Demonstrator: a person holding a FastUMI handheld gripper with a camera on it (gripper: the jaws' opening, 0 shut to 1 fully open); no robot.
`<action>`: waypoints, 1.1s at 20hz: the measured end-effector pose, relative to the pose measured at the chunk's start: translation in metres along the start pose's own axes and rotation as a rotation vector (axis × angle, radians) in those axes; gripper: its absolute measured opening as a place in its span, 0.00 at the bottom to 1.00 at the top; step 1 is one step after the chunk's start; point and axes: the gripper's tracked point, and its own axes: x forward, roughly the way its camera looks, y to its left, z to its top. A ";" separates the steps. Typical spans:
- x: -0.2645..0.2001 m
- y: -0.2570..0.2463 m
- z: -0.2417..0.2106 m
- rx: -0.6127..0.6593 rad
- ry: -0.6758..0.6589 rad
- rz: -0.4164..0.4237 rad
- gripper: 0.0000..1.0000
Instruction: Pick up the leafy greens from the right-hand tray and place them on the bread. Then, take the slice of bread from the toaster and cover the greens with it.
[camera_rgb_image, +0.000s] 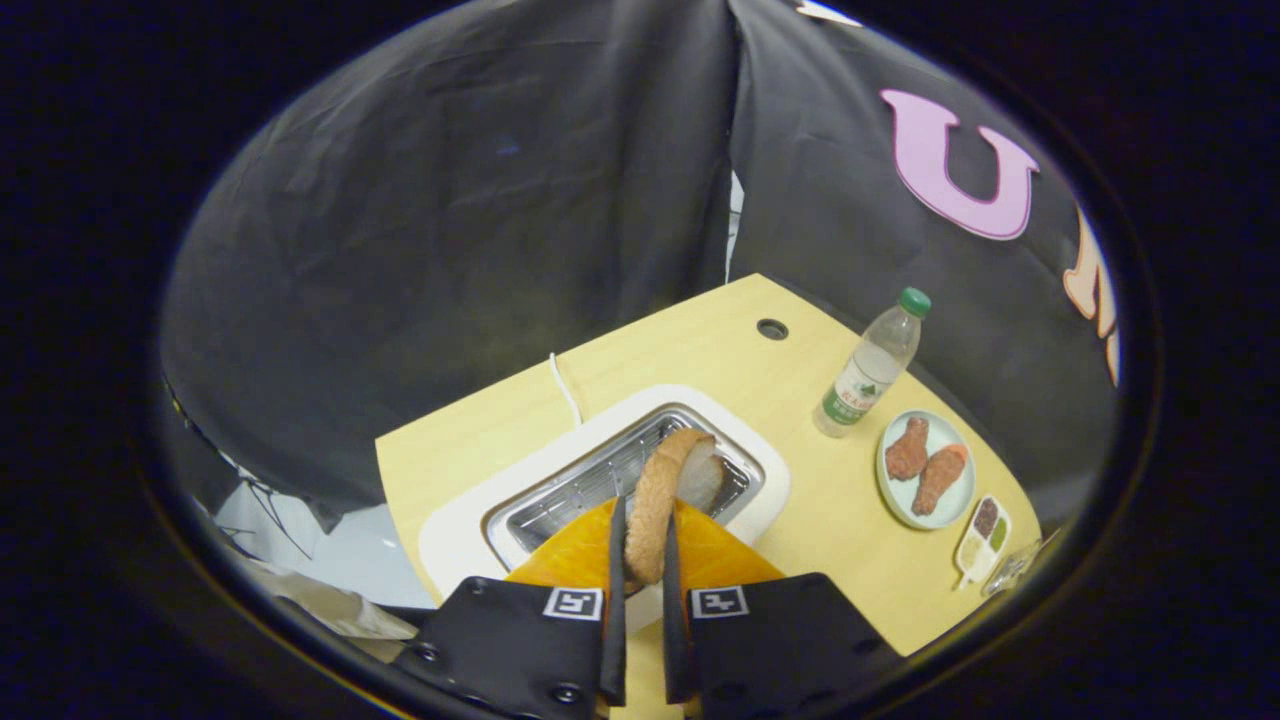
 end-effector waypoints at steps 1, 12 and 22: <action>-0.005 0.002 0.004 0.036 -0.017 0.013 0.12; -0.069 -0.025 0.036 0.184 -0.215 0.028 0.05; -0.107 -0.077 0.006 0.349 -0.295 -0.043 0.05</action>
